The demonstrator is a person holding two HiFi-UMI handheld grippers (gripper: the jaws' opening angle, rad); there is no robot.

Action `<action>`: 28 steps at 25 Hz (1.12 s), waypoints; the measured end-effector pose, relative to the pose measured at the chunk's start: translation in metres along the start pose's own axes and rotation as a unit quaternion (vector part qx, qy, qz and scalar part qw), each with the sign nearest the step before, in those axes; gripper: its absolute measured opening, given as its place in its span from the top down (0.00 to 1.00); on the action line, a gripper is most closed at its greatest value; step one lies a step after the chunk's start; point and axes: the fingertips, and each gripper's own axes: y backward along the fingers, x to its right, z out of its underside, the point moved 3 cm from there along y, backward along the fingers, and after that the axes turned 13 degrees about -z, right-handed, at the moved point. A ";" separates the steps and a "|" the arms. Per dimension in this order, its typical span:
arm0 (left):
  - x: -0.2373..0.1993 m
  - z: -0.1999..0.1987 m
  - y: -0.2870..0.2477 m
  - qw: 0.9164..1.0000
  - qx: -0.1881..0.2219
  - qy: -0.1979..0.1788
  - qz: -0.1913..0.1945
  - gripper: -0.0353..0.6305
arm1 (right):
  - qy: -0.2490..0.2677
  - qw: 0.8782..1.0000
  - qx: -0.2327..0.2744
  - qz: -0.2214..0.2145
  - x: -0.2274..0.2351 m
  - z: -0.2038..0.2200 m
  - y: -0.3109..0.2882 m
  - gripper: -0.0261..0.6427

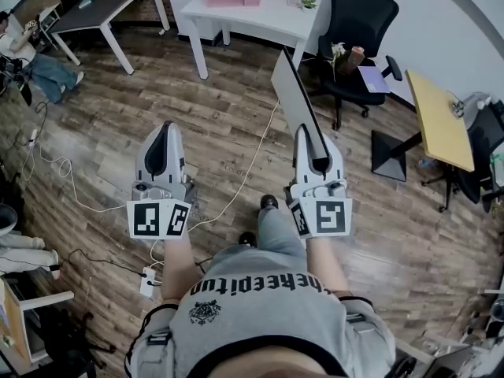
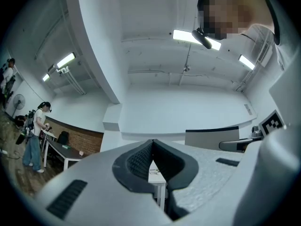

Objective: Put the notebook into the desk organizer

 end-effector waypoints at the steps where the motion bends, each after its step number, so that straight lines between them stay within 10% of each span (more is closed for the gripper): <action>1: -0.002 0.002 -0.003 1.000 -0.001 0.002 0.000 0.94 | -0.002 1.000 -0.001 0.001 0.001 0.001 -0.003 0.95; 28: -0.034 0.051 -0.232 1.000 0.007 -0.009 0.000 0.94 | -0.019 1.000 0.013 0.003 0.126 0.047 -0.202 0.95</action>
